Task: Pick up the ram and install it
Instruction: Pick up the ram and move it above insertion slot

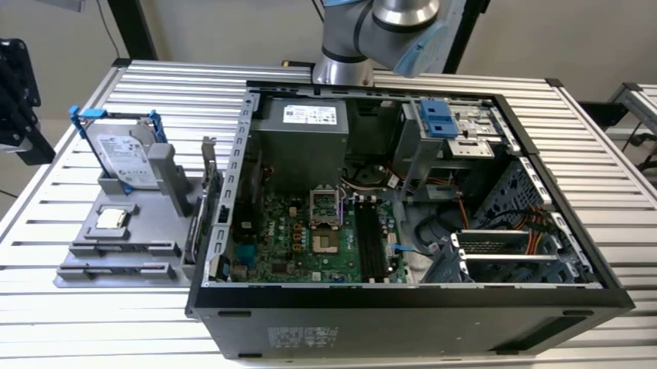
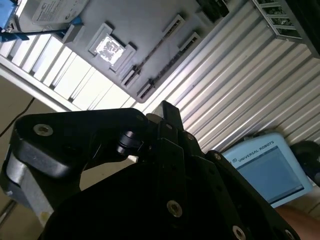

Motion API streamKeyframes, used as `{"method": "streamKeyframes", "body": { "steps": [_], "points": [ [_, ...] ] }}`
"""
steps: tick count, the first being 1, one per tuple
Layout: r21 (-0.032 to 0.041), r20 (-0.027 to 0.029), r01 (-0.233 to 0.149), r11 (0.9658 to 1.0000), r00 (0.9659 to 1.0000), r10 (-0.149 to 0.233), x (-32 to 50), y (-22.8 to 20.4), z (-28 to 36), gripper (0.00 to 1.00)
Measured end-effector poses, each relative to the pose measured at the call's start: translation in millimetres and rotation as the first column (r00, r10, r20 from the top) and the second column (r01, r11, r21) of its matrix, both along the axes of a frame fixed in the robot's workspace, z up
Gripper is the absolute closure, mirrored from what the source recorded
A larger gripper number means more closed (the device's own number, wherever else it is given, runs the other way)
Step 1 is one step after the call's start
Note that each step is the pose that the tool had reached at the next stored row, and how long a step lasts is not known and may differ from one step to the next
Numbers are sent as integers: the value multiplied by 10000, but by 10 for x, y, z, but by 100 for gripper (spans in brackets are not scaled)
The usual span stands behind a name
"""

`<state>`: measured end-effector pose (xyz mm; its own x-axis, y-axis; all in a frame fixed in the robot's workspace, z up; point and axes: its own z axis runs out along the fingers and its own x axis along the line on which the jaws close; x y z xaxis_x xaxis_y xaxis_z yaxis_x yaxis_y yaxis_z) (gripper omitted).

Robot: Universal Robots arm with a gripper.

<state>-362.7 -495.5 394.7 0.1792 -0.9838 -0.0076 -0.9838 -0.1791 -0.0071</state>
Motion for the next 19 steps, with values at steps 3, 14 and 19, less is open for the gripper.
{"method": "streamKeyframes", "body": {
  "steps": [3,14,19],
  "points": [
    [5,0,-3,10000,10000,3,0,0,0,100],
    [7,0,1672,9859,9859,-1672,0,0,-15,100],
    [7,0,1960,9806,9806,-1960,0,0,-18,100]
  ]
}}
